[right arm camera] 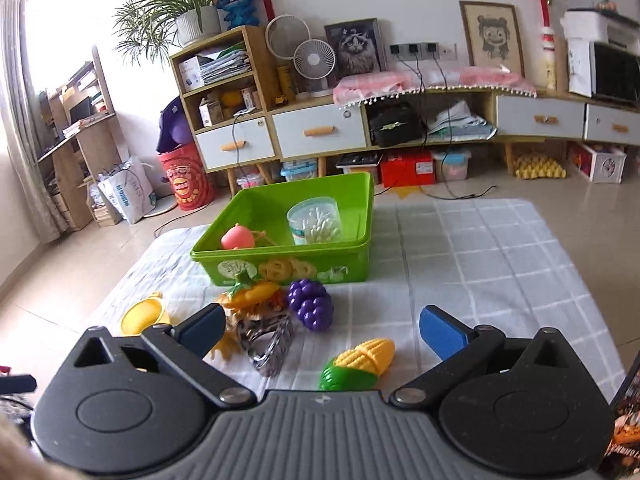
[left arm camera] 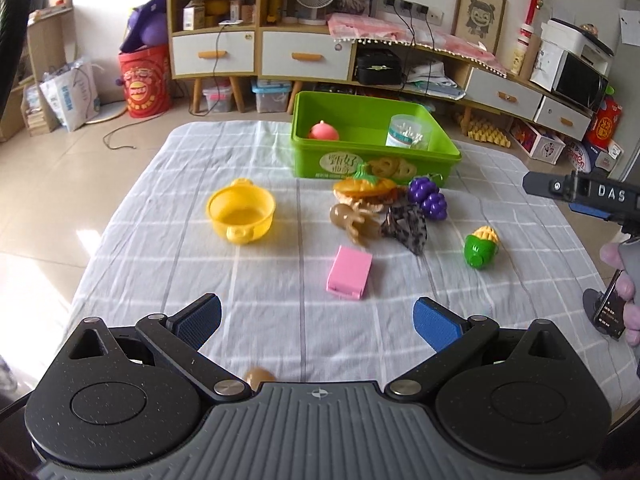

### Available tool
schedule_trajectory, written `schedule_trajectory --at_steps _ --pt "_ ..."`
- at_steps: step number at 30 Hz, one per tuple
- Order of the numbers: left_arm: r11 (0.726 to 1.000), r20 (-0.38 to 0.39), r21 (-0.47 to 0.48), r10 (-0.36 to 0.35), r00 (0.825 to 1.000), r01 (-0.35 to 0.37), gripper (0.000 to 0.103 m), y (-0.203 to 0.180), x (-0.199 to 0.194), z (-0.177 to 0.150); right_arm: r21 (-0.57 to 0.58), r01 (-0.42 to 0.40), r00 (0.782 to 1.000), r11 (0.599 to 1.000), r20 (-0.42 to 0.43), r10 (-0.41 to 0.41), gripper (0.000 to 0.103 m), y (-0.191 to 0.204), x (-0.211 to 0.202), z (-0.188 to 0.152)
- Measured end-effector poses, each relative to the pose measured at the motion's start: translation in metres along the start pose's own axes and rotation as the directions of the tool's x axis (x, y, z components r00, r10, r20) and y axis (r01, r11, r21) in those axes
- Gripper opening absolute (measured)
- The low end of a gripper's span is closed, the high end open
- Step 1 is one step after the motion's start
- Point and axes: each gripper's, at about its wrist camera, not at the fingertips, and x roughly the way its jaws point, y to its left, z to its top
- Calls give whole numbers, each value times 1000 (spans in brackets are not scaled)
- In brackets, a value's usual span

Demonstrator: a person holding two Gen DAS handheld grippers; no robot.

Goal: Organize rigid objects
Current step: 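Withdraw both grippers from the green bin back over the cloth, then lower the left gripper onto the brown octopus and close it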

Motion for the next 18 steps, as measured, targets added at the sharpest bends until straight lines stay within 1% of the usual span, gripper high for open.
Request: schedule_trajectory --at_steps 6,10,13,16,18 --pt "999 -28 54 7 1000 -6 101 -9 -2 -20 -16 -37 998 999 -49 36 90 3 -3 -5" --pt "999 -72 29 -22 997 24 101 -5 2 -34 -34 -75 993 997 -99 71 90 9 -2 -10" --pt "999 -98 28 -21 995 24 101 -3 4 -43 -44 -87 989 995 -127 81 90 12 -1 -13" --pt "998 -124 55 -16 992 23 101 -3 7 -50 -38 -99 981 994 -169 91 90 14 3 -16" --pt "997 -151 77 -12 989 24 101 -4 12 -52 -24 -107 972 994 -210 100 90 14 8 -18"
